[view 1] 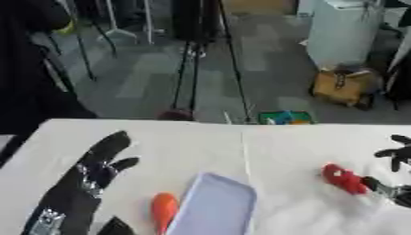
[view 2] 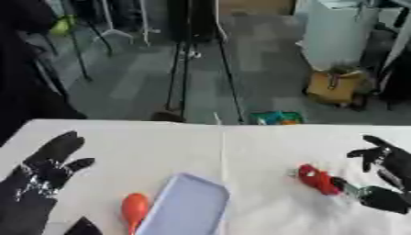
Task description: Pick up objects on the table and place them in the box.
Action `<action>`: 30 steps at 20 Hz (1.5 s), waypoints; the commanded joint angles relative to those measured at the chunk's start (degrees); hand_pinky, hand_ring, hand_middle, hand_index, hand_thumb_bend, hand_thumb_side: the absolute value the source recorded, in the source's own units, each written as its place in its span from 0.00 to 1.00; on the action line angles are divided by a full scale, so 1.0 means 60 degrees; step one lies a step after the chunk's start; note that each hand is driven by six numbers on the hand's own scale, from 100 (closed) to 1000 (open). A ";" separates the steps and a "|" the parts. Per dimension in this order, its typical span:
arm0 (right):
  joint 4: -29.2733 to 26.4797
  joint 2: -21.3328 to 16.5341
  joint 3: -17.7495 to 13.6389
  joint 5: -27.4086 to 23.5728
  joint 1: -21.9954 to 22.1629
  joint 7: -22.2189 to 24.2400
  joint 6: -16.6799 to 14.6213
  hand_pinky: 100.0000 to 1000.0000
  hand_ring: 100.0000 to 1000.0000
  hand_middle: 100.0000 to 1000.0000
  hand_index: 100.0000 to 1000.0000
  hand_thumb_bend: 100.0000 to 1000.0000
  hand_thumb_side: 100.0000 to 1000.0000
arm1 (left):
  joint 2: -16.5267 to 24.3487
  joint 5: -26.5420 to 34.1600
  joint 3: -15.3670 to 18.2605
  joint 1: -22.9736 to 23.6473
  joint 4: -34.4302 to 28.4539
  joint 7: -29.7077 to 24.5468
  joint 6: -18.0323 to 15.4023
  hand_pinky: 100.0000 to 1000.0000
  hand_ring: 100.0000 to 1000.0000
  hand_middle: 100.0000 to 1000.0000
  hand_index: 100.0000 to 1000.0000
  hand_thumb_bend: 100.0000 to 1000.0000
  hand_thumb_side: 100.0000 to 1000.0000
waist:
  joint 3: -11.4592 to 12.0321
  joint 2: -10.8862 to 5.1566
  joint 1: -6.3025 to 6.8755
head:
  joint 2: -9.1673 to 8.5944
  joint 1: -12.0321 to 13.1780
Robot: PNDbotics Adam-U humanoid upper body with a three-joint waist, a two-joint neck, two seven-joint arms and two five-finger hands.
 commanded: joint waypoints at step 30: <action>-0.0406 0.0202 0.0038 0.1418 -0.0196 -0.1050 0.0347 0.85 0.99 0.45 0.82 0.53 0.95 | 0.0145 -0.0082 0.0085 -0.0106 -0.0136 0.0032 -0.0096 0.89 1.00 0.95 0.91 0.04 1.00 | 0.0046 -0.0051 0.0096 | 0.0226 0.0330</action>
